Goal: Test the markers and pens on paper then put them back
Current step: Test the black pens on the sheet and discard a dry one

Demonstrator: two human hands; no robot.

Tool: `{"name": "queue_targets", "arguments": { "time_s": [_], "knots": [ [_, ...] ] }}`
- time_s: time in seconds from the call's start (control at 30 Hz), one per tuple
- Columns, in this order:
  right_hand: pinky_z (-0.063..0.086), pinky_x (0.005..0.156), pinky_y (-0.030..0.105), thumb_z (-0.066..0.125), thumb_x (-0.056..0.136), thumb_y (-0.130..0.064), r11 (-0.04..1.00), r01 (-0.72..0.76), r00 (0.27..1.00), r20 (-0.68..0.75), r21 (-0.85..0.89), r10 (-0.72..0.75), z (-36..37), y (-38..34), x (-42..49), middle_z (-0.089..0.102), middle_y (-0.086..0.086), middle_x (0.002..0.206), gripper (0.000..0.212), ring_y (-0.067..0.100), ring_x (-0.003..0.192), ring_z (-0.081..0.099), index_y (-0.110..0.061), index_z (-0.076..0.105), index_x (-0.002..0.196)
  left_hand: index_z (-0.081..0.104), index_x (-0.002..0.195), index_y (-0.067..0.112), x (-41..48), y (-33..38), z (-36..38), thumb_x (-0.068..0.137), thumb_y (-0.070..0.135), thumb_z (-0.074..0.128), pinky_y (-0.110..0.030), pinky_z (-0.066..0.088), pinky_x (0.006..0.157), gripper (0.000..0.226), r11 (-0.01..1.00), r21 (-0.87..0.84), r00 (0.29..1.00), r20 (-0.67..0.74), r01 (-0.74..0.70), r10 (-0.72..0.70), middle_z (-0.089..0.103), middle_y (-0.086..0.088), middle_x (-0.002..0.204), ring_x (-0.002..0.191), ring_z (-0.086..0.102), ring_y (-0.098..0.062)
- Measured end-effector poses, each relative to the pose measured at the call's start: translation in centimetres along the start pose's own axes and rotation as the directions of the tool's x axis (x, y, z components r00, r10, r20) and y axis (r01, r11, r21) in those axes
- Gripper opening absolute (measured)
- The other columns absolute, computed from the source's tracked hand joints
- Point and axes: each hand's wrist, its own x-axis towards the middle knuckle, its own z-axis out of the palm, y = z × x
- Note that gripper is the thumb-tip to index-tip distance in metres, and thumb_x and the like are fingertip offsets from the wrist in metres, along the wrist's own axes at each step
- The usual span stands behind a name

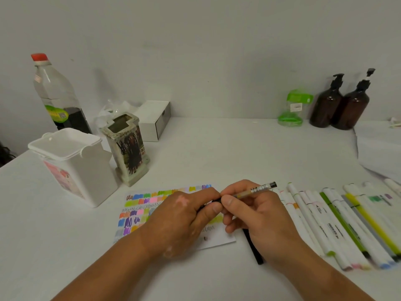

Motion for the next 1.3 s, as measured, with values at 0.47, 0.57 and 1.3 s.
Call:
{"name": "queue_targets", "arguments": {
  "time_s": [0.47,0.57,1.3],
  "knots": [
    [0.052,0.055,0.029,0.067,0.086,-0.020,0.996,0.032,0.996,0.078,0.080,-0.038,-0.4,-0.1,0.1,0.066,0.012,0.069,0.012,0.021,0.060,0.061,-0.010,0.072,0.084,0.063,0.104,0.034,0.0,0.6,-0.7,0.104,0.048,0.037,-0.022,0.041,0.058,0.029,1.000,-0.003,0.999,0.034,-0.010,0.010,0.050,0.009,0.062,0.058,0.049,-0.017],
    [0.051,0.055,0.028,0.067,0.088,-0.017,0.995,0.101,0.993,0.069,0.009,-0.101,-0.6,-0.2,0.1,0.067,0.007,0.067,0.009,0.019,0.060,0.061,-0.010,0.072,0.085,0.062,0.104,0.031,0.0,0.7,-0.5,0.105,0.048,0.034,-0.020,0.038,0.057,0.033,0.997,0.062,0.999,0.016,-0.034,0.033,0.047,0.013,0.064,0.058,0.046,-0.013],
    [0.047,0.045,0.028,0.059,0.081,-0.020,0.998,0.058,0.987,-0.148,0.004,-0.057,-1.2,-0.7,0.1,0.059,0.007,0.057,0.014,0.019,0.050,0.055,-0.019,0.069,0.072,0.050,0.116,0.044,-0.3,-1.8,-0.2,0.085,0.078,0.044,-0.014,0.036,0.060,0.046,0.987,0.117,0.992,0.047,0.112,-0.118,0.050,0.013,0.072,0.074,0.051,-0.006]
  ]
}}
